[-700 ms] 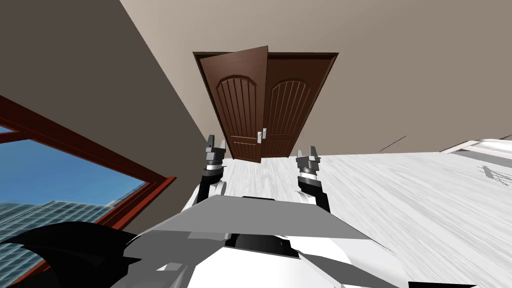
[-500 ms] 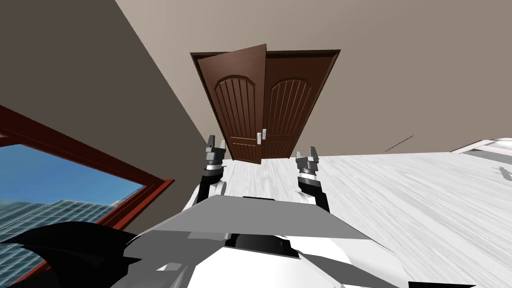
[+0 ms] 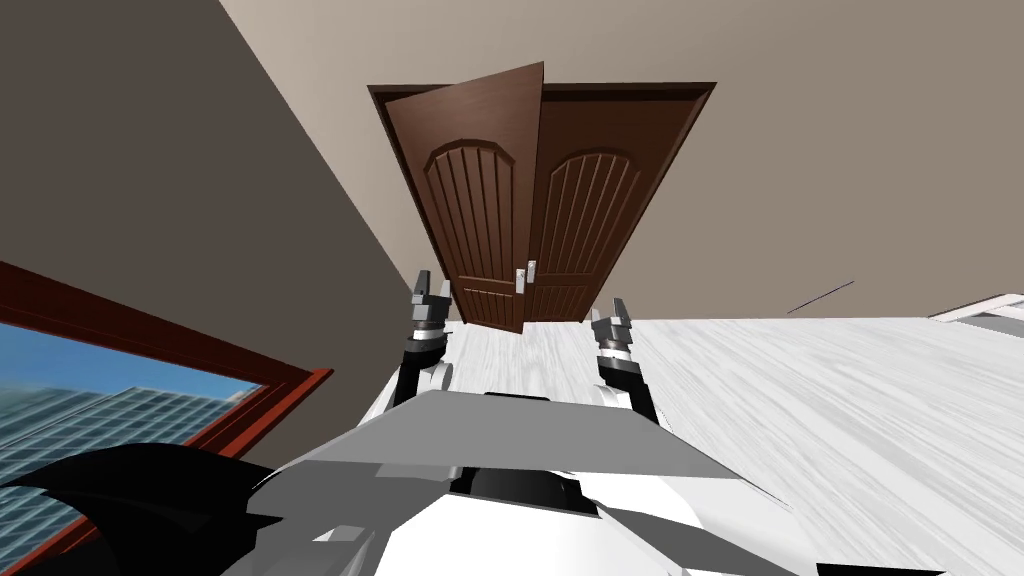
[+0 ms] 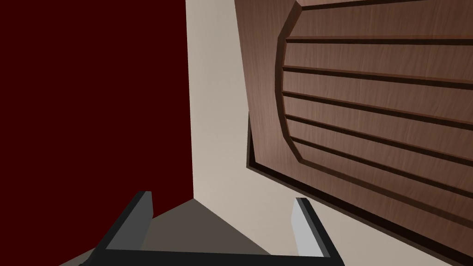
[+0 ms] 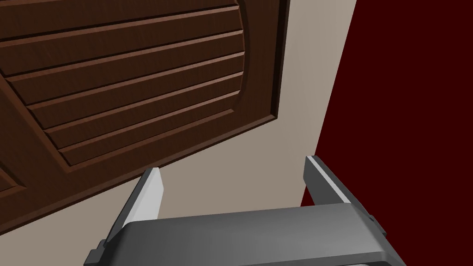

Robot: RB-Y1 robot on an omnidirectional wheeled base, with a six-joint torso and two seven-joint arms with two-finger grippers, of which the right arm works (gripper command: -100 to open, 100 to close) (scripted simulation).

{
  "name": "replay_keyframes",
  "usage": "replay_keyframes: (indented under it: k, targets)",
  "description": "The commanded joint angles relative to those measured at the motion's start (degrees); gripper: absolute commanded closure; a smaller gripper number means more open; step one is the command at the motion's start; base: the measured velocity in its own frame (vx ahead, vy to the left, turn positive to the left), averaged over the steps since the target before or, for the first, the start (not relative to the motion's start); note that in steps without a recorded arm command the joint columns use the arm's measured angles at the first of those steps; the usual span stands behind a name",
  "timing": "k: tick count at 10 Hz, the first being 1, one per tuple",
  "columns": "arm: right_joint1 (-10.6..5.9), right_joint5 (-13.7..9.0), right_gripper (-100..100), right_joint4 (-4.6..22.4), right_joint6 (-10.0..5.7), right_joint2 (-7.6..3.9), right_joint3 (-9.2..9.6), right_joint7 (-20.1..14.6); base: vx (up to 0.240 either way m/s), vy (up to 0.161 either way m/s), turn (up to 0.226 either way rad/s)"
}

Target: Pull the door open

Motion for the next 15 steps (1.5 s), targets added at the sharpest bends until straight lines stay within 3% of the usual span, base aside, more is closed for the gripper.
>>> replay_keyframes:
  k: [1, 4, 9, 15]
  targets:
    - [-0.59, 0.7, -100, 1.8, 0.19, -0.55, -0.83, -0.5, 0.163, -0.033, 0.048]
    - [-1.37, 2.1, -100, 4.6, 0.70, -1.43, -2.27, -1.4, 0.131, -0.014, 0.034]
    - [-3.47, 5.7, -100, 11.6, 1.96, -2.91, -5.71, -3.7, 0.162, -0.013, 0.065]
    - [-5.32, 8.7, -100, 17.3, 2.96, -3.45, -8.26, -5.5, 0.126, -0.016, 0.054]
